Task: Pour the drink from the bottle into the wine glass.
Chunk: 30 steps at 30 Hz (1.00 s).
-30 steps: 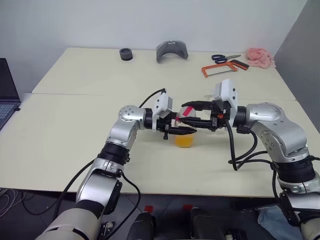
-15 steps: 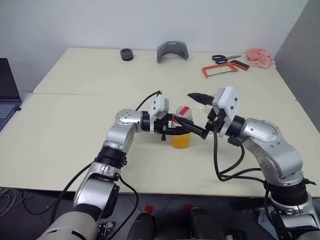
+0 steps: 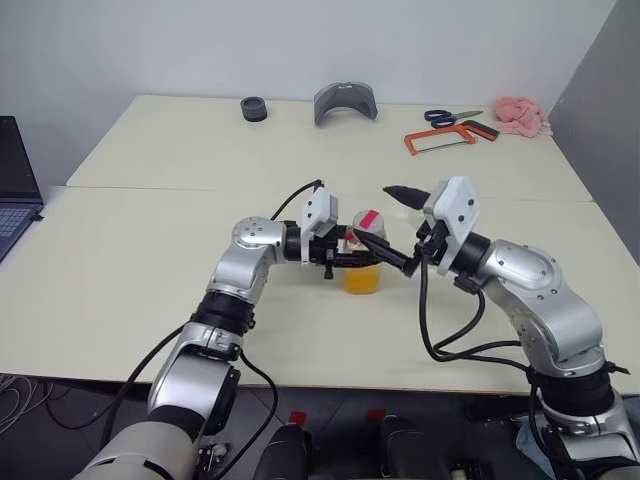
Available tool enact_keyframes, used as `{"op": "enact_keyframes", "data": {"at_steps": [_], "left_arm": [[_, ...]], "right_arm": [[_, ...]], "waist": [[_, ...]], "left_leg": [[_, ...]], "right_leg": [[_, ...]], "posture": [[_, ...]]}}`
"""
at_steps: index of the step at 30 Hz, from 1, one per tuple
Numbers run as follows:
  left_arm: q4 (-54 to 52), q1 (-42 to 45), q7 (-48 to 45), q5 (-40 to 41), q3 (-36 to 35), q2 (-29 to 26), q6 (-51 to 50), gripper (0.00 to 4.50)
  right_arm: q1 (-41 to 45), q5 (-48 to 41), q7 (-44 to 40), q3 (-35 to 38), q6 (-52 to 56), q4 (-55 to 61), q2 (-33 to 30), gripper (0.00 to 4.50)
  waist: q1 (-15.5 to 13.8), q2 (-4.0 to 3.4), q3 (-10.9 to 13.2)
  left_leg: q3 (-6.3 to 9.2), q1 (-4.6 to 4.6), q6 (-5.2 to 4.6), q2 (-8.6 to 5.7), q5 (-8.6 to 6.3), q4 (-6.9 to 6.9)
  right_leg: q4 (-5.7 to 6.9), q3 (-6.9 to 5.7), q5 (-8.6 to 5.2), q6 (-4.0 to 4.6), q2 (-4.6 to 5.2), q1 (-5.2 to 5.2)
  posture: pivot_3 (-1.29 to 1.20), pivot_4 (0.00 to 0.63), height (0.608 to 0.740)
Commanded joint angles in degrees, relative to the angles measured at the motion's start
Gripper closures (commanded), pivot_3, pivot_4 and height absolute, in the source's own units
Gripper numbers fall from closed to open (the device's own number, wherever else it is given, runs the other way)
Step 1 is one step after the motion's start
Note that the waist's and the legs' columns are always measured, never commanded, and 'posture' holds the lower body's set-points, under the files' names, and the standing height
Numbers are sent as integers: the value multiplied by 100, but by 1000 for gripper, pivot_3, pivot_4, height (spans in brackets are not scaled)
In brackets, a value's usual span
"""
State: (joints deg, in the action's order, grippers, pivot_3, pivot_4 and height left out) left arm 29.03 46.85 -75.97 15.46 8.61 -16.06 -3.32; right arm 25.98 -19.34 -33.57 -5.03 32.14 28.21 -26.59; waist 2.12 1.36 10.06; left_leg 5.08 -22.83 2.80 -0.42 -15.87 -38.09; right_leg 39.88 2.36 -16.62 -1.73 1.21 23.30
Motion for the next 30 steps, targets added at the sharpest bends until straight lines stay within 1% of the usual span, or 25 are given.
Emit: {"op": "enact_keyframes", "data": {"at_steps": [1,11,17,19,22,25,30], "left_arm": [[-116,143,-36,100,-128,-3,181,2788],[96,207,16,135,-208,11,267,2791],[196,307,-51,189,-281,18,187,2792],[233,349,-78,199,-312,25,153,2793],[256,391,-122,210,-338,36,109,2793],[257,408,-189,208,-329,29,56,2793],[212,410,-244,220,-345,-6,-12,2793]], "right_arm": [[-18,-140,117,429,122,216,-111,200],[-233,-680,-207,561,413,559,-472,200],[-86,-1059,-195,491,628,792,-444,200],[109,-892,-16,272,604,726,-291,200],[440,-333,368,-113,403,394,-12,200],[604,-2,567,-273,273,133,167,200],[584,277,596,-359,142,17,224,200]], "waist": [[0,0,0],[1,0,0],[2,0,0],[9,0,0],[31,0,0],[27,0,0],[25,0,0]], "left_leg": [[0,0,0,0,0,0],[-4,0,-1,-1,-1,0],[-12,-1,-1,-1,-1,0],[-12,0,-2,-1,-1,0],[-11,3,-1,-1,-1,0],[-11,1,1,0,0,0],[-11,-1,2,0,1,0]], "right_leg": [[0,0,0,0,0,0],[-1,0,0,0,0,0],[0,-1,0,0,-3,0],[0,0,0,0,-2,-1],[1,0,0,0,-6,-1],[0,-3,0,0,-7,-1],[-1,-1,0,0,0,-1]], "posture": [[0,150,740],[0,150,740],[0,150,740],[0,150,740],[0,150,740],[0,150,740],[0,150,740]]}}
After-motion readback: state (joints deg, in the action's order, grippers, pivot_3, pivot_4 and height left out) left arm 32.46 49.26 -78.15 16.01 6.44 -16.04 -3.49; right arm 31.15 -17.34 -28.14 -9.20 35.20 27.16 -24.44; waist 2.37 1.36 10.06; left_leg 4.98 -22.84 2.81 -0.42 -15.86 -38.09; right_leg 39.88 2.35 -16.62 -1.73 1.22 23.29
